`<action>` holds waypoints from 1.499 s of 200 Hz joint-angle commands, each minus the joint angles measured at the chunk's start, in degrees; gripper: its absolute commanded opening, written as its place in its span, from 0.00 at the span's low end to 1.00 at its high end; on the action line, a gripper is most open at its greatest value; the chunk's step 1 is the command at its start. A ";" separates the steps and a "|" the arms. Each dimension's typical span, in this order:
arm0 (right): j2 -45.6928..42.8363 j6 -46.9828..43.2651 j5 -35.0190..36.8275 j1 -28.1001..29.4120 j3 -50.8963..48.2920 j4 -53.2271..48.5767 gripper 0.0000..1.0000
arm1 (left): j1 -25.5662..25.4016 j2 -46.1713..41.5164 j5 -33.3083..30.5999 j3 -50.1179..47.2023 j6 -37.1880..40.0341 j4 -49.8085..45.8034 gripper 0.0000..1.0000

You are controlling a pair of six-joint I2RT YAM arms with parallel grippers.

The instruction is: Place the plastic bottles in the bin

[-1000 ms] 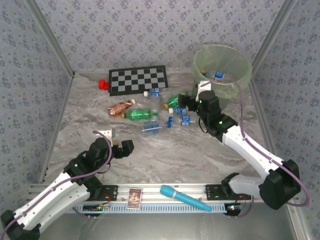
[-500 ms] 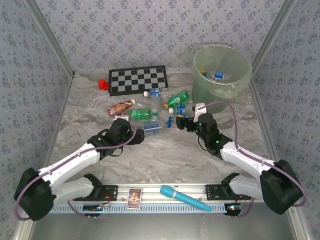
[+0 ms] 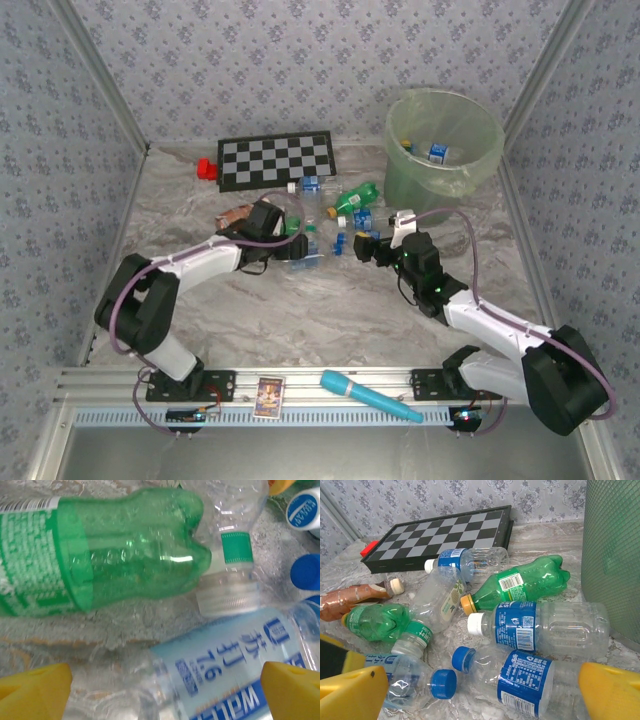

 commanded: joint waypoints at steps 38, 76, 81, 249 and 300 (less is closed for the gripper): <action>-0.77 1.30 -0.52 -0.49 0.11 0.42 0.99 | 0.21 1.25 10.97 1.58 2.51 3.25 0.91; -0.95 2.07 -0.49 -0.75 0.10 -0.08 0.99 | -3.65 -2.64 11.24 -3.46 3.54 2.92 0.87; -0.95 2.25 -0.52 -0.89 0.11 -0.17 0.99 | -4.22 -2.94 10.40 -3.91 3.56 2.37 0.86; -0.78 7.46 -4.54 -4.71 -0.29 -0.46 0.99 | -17.71 5.05 -8.03 3.14 7.86 -5.29 0.45; -0.89 15.80 -12.71 -5.89 0.19 1.05 1.00 | -17.69 -10.02 -5.15 -5.05 3.84 -0.11 0.39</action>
